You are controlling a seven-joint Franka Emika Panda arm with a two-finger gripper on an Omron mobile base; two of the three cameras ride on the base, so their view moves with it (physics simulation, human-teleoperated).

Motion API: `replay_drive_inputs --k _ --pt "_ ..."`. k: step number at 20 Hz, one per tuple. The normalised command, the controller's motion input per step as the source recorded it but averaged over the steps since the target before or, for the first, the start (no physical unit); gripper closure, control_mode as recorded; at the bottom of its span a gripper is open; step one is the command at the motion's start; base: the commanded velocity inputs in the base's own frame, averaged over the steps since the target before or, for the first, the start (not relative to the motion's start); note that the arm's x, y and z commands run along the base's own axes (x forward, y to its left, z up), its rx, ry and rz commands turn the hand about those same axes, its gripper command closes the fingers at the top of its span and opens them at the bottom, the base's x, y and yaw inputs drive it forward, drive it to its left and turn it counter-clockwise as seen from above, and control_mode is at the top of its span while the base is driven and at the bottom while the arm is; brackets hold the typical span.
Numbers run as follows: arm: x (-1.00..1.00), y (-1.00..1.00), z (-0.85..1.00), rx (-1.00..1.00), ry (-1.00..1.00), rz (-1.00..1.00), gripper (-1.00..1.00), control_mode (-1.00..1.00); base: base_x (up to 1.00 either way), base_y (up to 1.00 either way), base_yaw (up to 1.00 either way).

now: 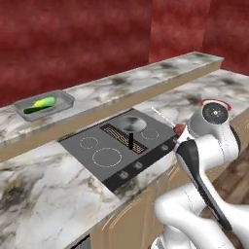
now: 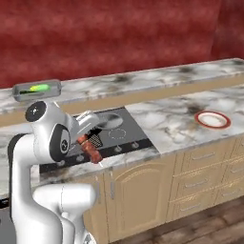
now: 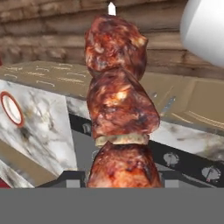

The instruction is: Place the cold items (corn and cucumber) from the fridge in one tupperware on the dining counter. Place the warm items (kebab skewer and hot dog) in the stove area in another tupperware.

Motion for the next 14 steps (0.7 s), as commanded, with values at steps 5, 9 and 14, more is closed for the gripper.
replay_drive_inputs --k 5,9,14 --pt "0.00 0.00 0.00 0.00 0.00 0.00 1.00 1.00 -0.95 0.71 0.46" --pt "0.00 0.00 0.00 0.00 0.00 0.00 1.00 1.00 -1.00 0.86 0.41" --pt "0.00 0.00 0.00 0.00 0.00 0.00 1.00 1.00 -0.98 1.00 0.29"
